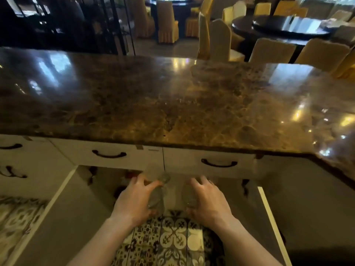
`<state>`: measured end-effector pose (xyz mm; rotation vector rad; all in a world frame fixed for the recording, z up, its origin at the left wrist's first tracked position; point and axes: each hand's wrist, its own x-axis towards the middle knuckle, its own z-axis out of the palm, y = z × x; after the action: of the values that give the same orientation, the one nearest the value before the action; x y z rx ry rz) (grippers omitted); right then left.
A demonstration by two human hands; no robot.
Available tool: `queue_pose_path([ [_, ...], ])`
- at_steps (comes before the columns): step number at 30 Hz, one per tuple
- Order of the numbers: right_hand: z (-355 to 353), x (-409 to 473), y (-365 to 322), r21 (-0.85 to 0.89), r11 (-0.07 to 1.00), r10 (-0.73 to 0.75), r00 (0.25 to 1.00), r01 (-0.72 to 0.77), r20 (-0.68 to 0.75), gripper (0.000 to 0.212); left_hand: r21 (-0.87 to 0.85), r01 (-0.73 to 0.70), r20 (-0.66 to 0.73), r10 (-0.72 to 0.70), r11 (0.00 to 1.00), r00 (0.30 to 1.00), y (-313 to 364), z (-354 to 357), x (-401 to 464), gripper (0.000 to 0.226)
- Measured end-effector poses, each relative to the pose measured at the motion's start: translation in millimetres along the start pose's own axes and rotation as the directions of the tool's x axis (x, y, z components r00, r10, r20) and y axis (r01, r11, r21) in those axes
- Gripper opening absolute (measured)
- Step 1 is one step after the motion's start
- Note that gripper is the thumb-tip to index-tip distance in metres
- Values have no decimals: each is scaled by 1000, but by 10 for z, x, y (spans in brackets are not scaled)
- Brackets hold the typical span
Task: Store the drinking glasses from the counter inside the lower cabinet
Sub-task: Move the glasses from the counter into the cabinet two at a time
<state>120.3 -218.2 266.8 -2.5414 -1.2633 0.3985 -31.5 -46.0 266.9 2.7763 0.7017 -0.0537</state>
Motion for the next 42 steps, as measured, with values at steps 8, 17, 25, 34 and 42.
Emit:
queue_pose_path([
  [8, 1347, 313, 488, -26, 997, 73, 996, -71, 52, 71, 6, -18, 19, 18, 1000, 1000, -383, 1458, 353, 78],
  [17, 2970, 975, 971, 30, 971, 235, 969, -238, 68, 77, -23, -58, 49, 59, 998, 997, -1092, 3199, 903, 74],
  [25, 4330, 1719, 1618, 128, 949, 288, 957, -287, 10, 82, -23, -86, 66, 88, 996, 994, -1601, 4664, 1574, 78],
  [34, 5456, 2768, 2532, 79, 977, 206, 969, -197, -134, 82, 11, -170, 43, 170, 985, 985, -1816, 5937, 2446, 76],
  [42, 5688, 3695, 2775, 53, 997, 63, 967, -52, -247, 78, 89, -246, 57, 241, 965, 969, -1773, 6334, 3067, 78],
])
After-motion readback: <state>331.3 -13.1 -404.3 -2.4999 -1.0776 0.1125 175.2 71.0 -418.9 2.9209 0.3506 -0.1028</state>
